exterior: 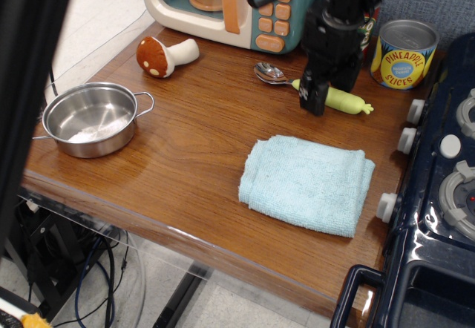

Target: Place the spatula horizontally in between the stove and the oven.

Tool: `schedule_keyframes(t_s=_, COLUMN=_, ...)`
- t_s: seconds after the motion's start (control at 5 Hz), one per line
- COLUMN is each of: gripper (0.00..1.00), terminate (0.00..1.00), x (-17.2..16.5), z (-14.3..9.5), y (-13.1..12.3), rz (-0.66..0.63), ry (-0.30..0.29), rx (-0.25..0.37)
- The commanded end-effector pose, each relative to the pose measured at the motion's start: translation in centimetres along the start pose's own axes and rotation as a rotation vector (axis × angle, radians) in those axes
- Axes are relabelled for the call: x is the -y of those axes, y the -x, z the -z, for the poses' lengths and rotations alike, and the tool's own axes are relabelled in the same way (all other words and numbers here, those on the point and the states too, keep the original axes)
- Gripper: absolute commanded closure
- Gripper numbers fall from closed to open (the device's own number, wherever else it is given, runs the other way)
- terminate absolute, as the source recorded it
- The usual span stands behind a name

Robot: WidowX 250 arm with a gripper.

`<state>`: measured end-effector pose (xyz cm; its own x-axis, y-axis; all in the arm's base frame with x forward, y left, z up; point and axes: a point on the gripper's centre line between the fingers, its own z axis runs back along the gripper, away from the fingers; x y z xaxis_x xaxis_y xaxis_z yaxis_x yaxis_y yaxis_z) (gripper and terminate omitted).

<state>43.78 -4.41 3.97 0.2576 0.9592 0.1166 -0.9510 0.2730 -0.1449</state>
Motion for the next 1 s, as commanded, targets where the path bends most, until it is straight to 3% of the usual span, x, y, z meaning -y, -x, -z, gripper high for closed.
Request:
schedule_keyframes(t_s=0.0, gripper=0.00, terminate=0.00, x=-1.69, z=-7.62, y=-1.41, rz=-0.008, ry=0.206, rx=0.028)
schedule_keyframes(t_s=0.6, gripper=0.00, terminate=0.00, x=-1.69, z=-7.62, y=-1.41, rz=-0.008, ry=0.206, rx=0.028)
schedule_keyframes(t_s=0.8, gripper=0.00, terminate=1.00, x=-1.69, z=-7.62, y=-1.41, rz=-0.008, ry=0.206, rx=0.028)
